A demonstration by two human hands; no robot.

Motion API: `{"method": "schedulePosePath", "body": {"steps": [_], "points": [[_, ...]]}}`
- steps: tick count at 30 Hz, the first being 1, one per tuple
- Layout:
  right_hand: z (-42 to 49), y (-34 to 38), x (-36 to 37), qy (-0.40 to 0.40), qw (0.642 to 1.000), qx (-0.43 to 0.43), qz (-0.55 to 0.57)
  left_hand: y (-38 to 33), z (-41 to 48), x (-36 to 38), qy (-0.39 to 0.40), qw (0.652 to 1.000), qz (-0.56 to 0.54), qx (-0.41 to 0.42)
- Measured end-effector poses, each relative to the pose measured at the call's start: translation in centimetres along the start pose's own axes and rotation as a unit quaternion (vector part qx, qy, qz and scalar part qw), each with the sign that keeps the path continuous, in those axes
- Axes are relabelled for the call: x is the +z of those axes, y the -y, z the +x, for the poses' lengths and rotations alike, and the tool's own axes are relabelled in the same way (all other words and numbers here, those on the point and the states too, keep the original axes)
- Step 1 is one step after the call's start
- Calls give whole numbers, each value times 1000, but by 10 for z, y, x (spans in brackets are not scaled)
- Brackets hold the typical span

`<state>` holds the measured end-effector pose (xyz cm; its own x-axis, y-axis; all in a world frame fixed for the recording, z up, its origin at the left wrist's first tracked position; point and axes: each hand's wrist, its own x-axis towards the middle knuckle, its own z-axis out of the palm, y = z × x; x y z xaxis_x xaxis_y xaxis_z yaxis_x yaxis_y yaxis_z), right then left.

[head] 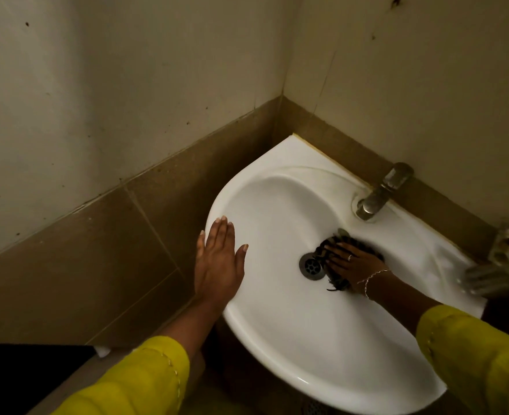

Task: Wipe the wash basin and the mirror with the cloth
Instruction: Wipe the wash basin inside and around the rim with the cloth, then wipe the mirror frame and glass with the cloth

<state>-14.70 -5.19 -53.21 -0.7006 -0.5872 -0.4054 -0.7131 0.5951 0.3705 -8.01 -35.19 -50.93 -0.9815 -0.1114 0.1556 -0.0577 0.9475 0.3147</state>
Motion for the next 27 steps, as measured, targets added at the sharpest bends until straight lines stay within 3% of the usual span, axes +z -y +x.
{"method": "schedulePosePath", "body": {"steps": [6, 10, 12, 16, 17, 18, 20, 22, 24, 25, 27], "points": [[-25, 27, 3, 113, 985, 78, 104, 2, 1, 3, -9, 1000, -2, 3], [-25, 54, -3, 243, 917, 150, 277, 0, -1, 4, -12, 1000, -9, -1], [-22, 69, -5, 257, 887, 167, 344, 0, -1, 3, -6, 1000, -8, -2], [-11, 101, -28, 257, 872, 159, 386, 0, 1, 3, -10, 1000, 0, 2], [-8, 108, -38, 235, 846, 175, 446, 0, 0, 3, -10, 1000, -1, 2], [-3, 114, -45, 199, 776, 233, 552, 0, 0, 4, -11, 1000, -2, 1], [3, 119, -60, 115, 577, 300, 751, 0, 0, 5, -10, 1000, -8, -2], [4, 114, -83, 98, 409, 283, 862, 1, -1, 4, -6, 1000, -15, 1], [1, 107, -94, 46, 194, 257, 945, 1, -1, 3, -9, 1000, -20, 5], [-2, 104, -95, 0, 110, 226, 968, 1, -1, 3, -7, 1000, -24, 1], [-10, 97, -102, -66, 15, 170, 983, 1, -2, 2, -3, 1000, -27, -6]]}}
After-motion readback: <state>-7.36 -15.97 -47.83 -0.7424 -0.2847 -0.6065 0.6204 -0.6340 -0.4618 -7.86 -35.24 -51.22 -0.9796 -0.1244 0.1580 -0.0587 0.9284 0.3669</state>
